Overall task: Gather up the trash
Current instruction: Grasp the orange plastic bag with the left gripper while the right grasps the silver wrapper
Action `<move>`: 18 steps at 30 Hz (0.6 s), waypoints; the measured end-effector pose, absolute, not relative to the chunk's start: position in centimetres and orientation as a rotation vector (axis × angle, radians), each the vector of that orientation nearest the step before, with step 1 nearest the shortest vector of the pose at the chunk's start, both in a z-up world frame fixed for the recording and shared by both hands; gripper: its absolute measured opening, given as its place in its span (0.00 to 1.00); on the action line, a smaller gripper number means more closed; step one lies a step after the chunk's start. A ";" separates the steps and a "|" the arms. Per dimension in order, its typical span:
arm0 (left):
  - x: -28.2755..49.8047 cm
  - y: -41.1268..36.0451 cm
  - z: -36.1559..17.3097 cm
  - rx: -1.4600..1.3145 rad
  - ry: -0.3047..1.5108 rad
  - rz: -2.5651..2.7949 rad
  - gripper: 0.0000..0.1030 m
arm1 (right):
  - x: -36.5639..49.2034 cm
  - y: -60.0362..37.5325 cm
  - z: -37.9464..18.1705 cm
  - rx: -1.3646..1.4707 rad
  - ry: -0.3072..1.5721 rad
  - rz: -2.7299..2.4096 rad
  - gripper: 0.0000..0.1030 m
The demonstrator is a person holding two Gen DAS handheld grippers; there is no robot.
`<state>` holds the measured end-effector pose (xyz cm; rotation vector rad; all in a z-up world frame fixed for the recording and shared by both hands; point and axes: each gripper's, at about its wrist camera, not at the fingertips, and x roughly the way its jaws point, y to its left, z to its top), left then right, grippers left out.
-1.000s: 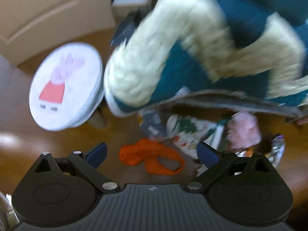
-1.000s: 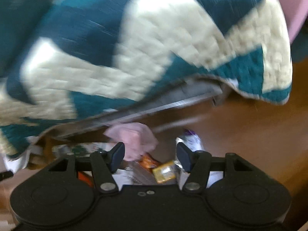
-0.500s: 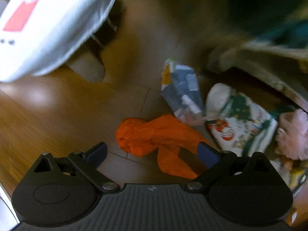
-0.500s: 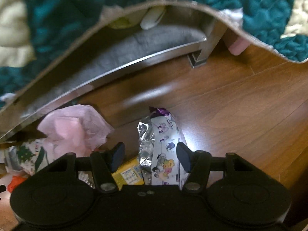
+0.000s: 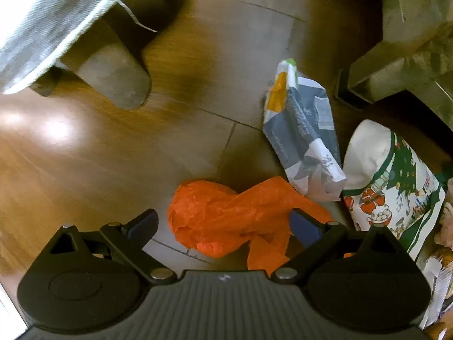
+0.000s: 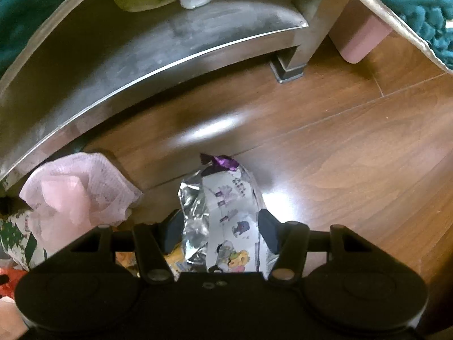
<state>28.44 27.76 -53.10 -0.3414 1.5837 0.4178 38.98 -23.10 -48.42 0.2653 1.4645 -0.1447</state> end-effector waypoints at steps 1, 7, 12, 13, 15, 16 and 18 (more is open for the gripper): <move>28.6 27.6 -53.2 -0.332 1.580 0.409 0.91 | 39.0 -23.2 -48.6 0.272 1.464 -0.143 0.55; 29.3 27.1 -53.5 -0.296 1.562 0.394 0.85 | 39.5 -23.0 -49.2 0.237 1.463 -0.122 0.54; 29.7 26.9 -53.8 -0.269 1.549 0.392 0.72 | 39.6 -22.8 -49.3 0.211 1.447 -0.115 0.51; 29.7 26.9 -53.9 -0.260 1.548 0.396 0.68 | 39.5 -22.8 -49.3 0.202 1.444 -0.111 0.49; 30.0 27.0 -54.2 -0.249 1.545 0.402 0.63 | 39.4 -22.8 -49.4 0.182 1.446 -0.115 0.20; 30.2 27.1 -54.4 -0.240 1.538 0.402 0.59 | 39.3 -22.8 -49.5 0.177 1.453 -0.126 0.20; 30.4 26.9 -54.4 -0.215 1.533 0.397 0.54 | 39.1 -22.9 -49.6 0.168 1.449 -0.124 0.18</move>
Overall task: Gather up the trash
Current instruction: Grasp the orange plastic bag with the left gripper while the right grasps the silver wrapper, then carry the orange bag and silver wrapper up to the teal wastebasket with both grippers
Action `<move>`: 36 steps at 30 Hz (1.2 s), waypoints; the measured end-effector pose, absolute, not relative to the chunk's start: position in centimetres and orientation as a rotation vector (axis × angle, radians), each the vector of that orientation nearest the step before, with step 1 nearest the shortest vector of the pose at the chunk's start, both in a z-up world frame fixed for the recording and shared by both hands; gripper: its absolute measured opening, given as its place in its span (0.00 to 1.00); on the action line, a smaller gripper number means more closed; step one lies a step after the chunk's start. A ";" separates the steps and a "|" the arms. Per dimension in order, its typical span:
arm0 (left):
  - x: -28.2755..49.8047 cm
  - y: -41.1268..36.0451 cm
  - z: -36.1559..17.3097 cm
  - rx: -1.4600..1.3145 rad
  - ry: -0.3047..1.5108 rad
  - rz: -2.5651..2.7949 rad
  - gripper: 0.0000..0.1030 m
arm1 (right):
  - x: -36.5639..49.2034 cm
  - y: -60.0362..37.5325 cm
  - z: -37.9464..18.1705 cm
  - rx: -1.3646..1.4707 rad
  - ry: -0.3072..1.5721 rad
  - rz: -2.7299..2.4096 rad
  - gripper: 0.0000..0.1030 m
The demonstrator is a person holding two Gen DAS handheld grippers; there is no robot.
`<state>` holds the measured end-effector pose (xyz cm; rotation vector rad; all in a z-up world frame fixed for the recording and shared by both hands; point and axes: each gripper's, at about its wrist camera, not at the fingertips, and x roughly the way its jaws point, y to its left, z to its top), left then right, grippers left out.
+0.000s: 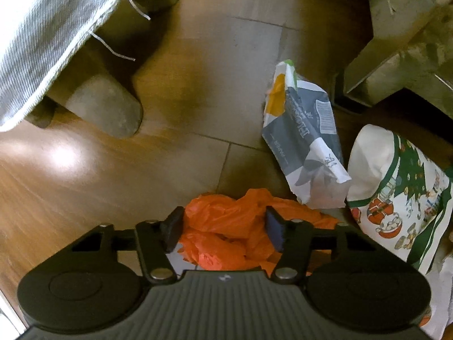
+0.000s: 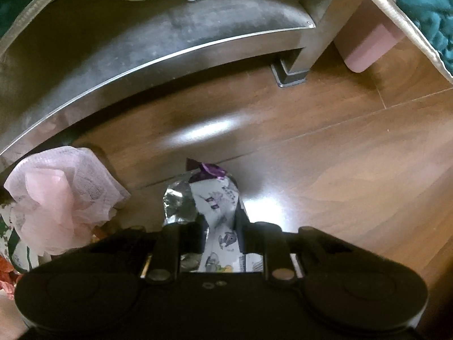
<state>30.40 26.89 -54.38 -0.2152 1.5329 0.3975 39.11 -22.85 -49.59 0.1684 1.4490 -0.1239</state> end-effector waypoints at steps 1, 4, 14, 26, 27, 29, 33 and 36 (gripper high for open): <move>30.4 26.7 -54.3 -0.203 1.533 0.397 0.51 | 39.0 -22.7 -49.5 0.147 1.443 -0.124 0.17; 30.4 26.5 -53.9 -0.195 1.530 0.398 0.44 | 38.4 -22.3 -49.0 0.089 1.428 -0.116 0.13; 26.3 26.6 -49.4 -0.232 1.503 0.357 0.36 | 34.9 -21.2 -43.0 0.017 1.357 -0.073 0.10; 22.5 27.1 -33.7 -0.308 1.252 0.297 0.36 | 31.7 -18.4 -28.0 0.064 1.167 0.085 0.10; 22.3 27.1 -32.2 -0.312 1.226 0.286 0.36 | 31.3 -18.1 -26.6 0.071 1.146 0.100 0.10; 21.9 26.9 -29.4 -0.305 1.175 0.271 0.36 | 30.6 -17.7 -23.8 0.082 1.102 0.123 0.10; 20.8 26.3 -23.4 -0.289 1.068 0.234 0.36 | 29.1 -16.5 -18.5 0.099 1.016 0.182 0.10; 20.0 25.7 -18.7 -0.278 0.986 0.195 0.36 | 27.8 -15.7 -14.2 0.099 0.946 0.236 0.10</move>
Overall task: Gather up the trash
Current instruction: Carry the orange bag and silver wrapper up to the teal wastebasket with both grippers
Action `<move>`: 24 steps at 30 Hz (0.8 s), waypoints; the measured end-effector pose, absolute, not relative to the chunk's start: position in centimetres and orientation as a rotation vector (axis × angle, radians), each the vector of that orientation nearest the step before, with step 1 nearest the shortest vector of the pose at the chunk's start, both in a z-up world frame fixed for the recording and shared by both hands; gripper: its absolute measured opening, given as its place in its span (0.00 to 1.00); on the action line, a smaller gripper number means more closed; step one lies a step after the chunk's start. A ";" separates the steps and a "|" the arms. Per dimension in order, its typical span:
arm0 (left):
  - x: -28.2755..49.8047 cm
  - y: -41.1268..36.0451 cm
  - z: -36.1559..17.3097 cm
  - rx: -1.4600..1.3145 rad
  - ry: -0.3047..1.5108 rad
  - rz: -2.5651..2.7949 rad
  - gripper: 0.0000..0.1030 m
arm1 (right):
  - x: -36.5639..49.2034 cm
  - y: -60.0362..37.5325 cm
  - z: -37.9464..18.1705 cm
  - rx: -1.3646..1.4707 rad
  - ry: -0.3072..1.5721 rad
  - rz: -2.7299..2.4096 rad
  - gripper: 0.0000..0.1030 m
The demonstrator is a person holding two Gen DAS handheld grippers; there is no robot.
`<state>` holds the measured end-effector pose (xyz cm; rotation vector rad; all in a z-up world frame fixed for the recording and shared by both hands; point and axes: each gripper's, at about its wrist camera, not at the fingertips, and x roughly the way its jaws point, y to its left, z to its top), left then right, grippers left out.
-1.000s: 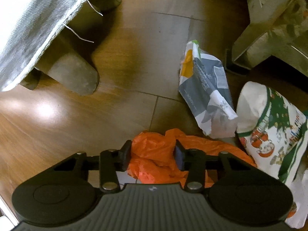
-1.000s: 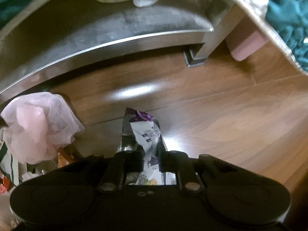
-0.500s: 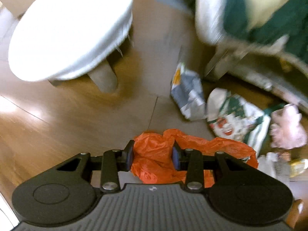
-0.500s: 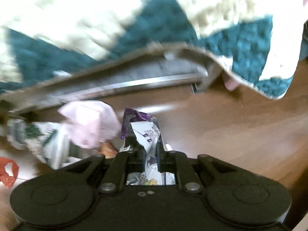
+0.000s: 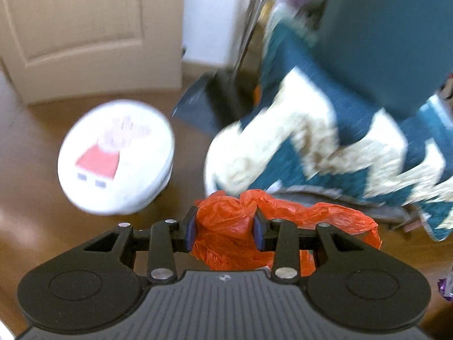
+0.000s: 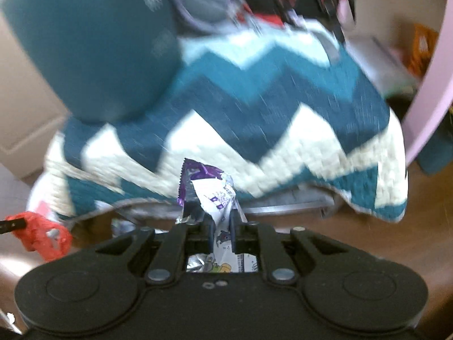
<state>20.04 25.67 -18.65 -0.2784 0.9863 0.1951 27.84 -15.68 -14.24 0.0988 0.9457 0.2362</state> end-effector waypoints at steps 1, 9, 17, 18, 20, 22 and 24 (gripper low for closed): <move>19.8 25.5 -17.3 -0.279 0.965 0.185 0.36 | 27.4 -15.5 -12.9 0.101 0.927 0.251 0.10; 18.6 22.4 -7.1 -0.268 0.797 0.114 0.36 | 24.7 -13.7 -1.3 0.079 0.734 0.373 0.10; 19.4 20.4 3.0 -0.208 0.641 0.093 0.36 | 25.3 -11.1 8.3 0.058 0.551 0.445 0.10; 19.7 20.2 4.2 -0.197 0.617 0.094 0.36 | 25.6 -10.6 9.4 0.059 0.530 0.449 0.10; 20.4 20.0 6.5 -0.182 0.573 0.098 0.36 | 26.3 -10.1 11.2 0.060 0.487 0.446 0.10; 21.2 19.6 9.1 -0.165 0.531 0.110 0.36 | 27.1 -9.5 13.4 0.068 0.444 0.441 0.10; 22.1 19.1 11.5 -0.137 0.488 0.127 0.36 | 28.1 -9.0 15.6 0.079 0.398 0.441 0.10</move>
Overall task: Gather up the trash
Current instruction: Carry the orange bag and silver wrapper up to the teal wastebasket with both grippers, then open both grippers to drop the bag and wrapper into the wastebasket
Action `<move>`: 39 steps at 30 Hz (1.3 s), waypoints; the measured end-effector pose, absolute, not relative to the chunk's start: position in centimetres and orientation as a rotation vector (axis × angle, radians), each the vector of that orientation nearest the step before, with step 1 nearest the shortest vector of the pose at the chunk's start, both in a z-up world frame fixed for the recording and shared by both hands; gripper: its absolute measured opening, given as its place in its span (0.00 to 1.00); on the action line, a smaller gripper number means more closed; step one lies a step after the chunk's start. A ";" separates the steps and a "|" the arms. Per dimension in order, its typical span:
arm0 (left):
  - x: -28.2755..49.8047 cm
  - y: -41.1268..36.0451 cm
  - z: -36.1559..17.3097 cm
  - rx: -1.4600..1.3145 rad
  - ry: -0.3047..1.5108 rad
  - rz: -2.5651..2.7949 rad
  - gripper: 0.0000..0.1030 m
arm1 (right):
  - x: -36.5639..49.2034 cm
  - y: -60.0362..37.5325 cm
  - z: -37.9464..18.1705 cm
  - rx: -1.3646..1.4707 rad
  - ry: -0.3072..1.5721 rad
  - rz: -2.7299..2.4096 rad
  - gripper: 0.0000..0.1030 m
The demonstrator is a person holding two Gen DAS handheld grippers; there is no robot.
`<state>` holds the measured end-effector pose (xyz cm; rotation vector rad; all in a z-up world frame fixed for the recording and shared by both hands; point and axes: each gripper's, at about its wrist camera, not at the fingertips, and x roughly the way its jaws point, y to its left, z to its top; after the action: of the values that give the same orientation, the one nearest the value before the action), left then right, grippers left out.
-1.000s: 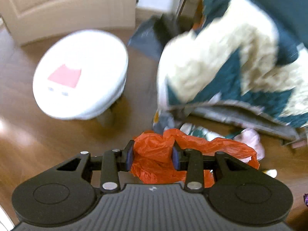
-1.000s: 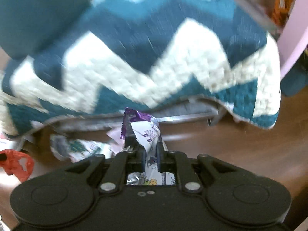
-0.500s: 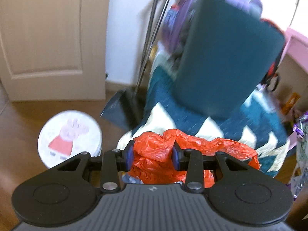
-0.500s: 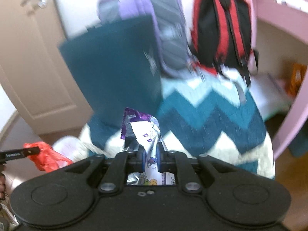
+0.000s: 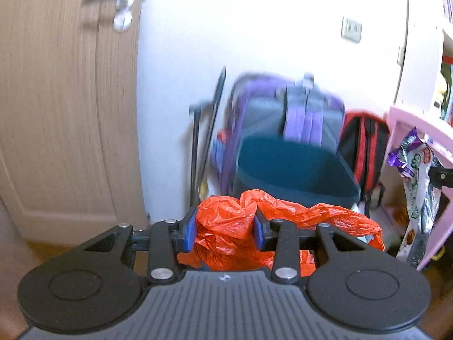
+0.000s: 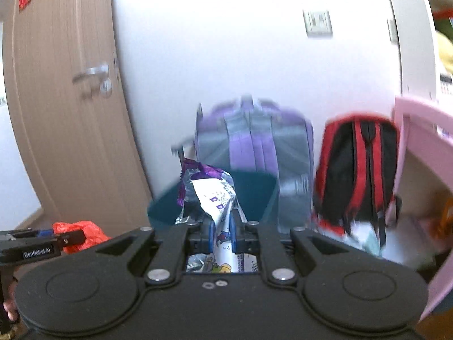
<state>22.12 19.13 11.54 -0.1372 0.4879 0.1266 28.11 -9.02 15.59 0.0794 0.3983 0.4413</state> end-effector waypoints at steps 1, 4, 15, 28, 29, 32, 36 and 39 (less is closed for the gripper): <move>22.6 18.8 12.8 -0.123 0.468 0.135 0.36 | 28.7 -8.7 16.5 0.082 0.378 0.439 0.10; 24.7 18.1 15.7 -0.076 0.422 0.177 0.36 | 30.2 -7.8 18.7 0.091 0.321 0.435 0.10; 33.5 14.5 17.2 0.085 0.393 0.291 0.37 | 38.1 -5.1 18.5 0.110 0.272 0.374 0.11; 40.6 12.3 9.8 0.173 0.533 0.218 0.37 | 43.2 -2.1 10.5 0.022 0.412 0.400 0.13; 40.9 12.0 9.3 0.186 0.540 0.210 0.37 | 43.5 -2.0 9.9 0.018 0.432 0.407 0.15; 41.6 11.2 7.9 0.211 0.570 0.180 0.38 | 43.9 -2.0 8.7 -0.007 0.476 0.413 0.20; 42.5 10.6 6.5 0.211 0.624 0.151 0.39 | 44.3 -1.8 7.7 -0.040 0.518 0.425 0.25; 43.0 10.6 5.9 0.189 0.659 0.125 0.42 | 44.3 -1.7 7.2 -0.060 0.545 0.427 0.26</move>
<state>42.96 10.59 5.92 0.1889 0.6593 0.1253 44.30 -1.67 7.21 -0.0596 0.5451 0.4273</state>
